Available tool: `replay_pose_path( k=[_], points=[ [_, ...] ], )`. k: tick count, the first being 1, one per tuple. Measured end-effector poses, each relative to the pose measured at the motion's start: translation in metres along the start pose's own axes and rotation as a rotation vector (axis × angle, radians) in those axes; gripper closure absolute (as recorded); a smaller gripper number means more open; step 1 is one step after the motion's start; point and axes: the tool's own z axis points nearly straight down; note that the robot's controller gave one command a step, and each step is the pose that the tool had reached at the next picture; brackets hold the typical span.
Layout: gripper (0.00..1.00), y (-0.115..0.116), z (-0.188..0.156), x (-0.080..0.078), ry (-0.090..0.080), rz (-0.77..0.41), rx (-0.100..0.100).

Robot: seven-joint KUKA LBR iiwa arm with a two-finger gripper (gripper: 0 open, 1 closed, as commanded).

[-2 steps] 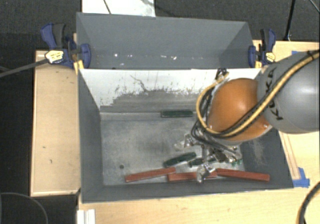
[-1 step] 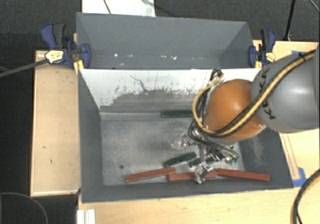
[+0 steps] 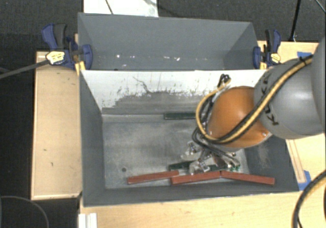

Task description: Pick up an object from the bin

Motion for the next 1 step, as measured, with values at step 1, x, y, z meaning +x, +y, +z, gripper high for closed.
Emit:
replay_pose_path(
  k=[1],
  points=[
    [1.0,0.0,0.0,0.0,0.0,0.0,0.0]
  ],
)
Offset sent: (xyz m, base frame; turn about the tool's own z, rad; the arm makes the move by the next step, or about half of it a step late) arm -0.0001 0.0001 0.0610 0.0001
